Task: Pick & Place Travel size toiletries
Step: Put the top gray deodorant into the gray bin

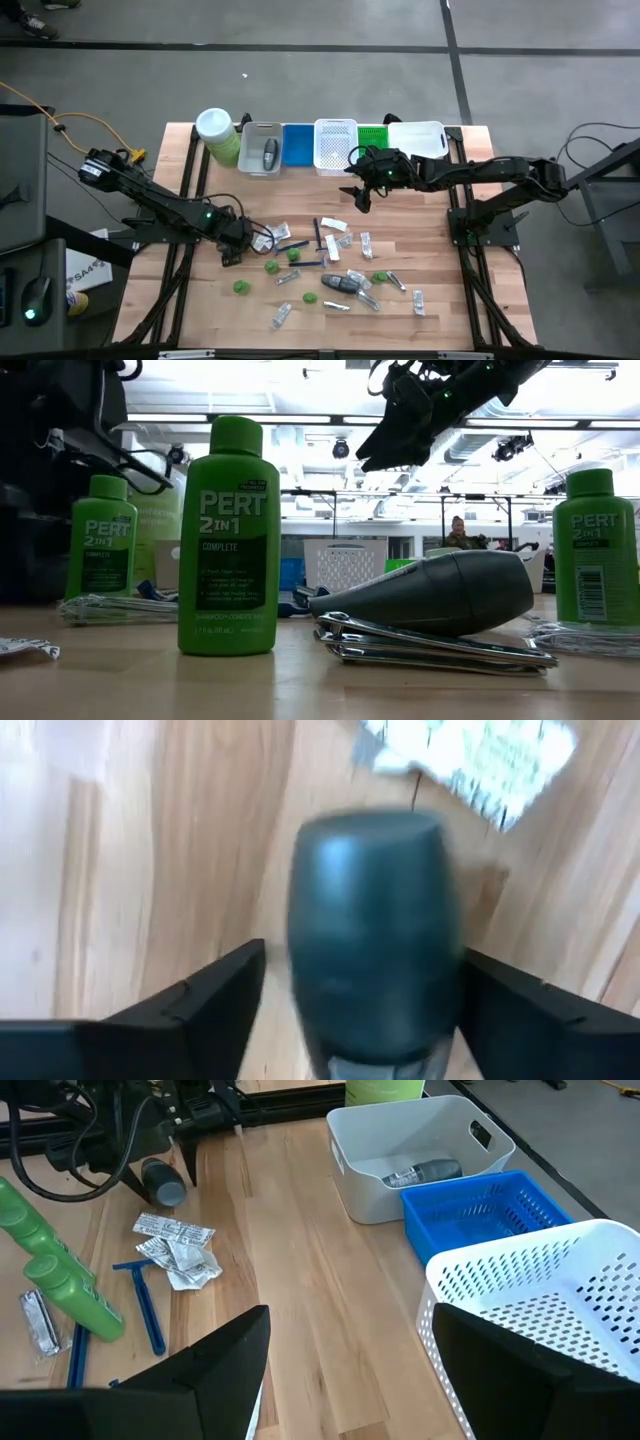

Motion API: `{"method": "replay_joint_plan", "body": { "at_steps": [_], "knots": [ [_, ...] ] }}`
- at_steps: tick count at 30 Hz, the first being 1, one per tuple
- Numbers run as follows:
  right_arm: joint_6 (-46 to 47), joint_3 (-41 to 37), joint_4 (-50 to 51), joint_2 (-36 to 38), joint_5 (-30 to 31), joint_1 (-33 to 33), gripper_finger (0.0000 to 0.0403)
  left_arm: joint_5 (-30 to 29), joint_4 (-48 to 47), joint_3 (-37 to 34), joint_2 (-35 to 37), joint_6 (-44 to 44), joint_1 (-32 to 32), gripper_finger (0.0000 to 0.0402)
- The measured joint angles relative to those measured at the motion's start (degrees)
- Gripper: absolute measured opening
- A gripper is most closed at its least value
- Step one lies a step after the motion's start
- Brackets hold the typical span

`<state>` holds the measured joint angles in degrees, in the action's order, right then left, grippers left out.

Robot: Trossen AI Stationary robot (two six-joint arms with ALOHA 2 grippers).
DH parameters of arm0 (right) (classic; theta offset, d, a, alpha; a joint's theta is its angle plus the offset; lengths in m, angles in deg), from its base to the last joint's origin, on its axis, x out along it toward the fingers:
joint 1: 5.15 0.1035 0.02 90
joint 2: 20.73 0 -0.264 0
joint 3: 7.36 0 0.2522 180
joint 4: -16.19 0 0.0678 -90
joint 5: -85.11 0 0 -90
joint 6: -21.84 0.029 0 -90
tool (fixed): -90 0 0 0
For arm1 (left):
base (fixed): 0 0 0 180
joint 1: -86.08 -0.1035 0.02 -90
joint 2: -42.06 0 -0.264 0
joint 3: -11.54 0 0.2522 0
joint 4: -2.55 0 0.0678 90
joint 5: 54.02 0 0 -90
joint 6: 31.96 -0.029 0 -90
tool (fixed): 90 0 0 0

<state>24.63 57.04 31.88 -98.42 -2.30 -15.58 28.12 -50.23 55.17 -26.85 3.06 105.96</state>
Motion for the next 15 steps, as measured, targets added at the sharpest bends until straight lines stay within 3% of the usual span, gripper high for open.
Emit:
{"method": "replay_joint_plan", "body": {
  "at_steps": [5, 15],
  "knots": [
    [0.0, 0.0, 0.0, 0.0, 0.0, 0.0, 0.0274, 0.18, 0.39, 0.02, 0.05, 0.12, 0.0, 0.0207],
    [0.0, 0.0, 0.0, 0.0, 0.0, 0.0, 0.0274, 0.14, -0.53, 2.41, -0.04, -1.1, 0.0, 0.0207]
  ]
}}
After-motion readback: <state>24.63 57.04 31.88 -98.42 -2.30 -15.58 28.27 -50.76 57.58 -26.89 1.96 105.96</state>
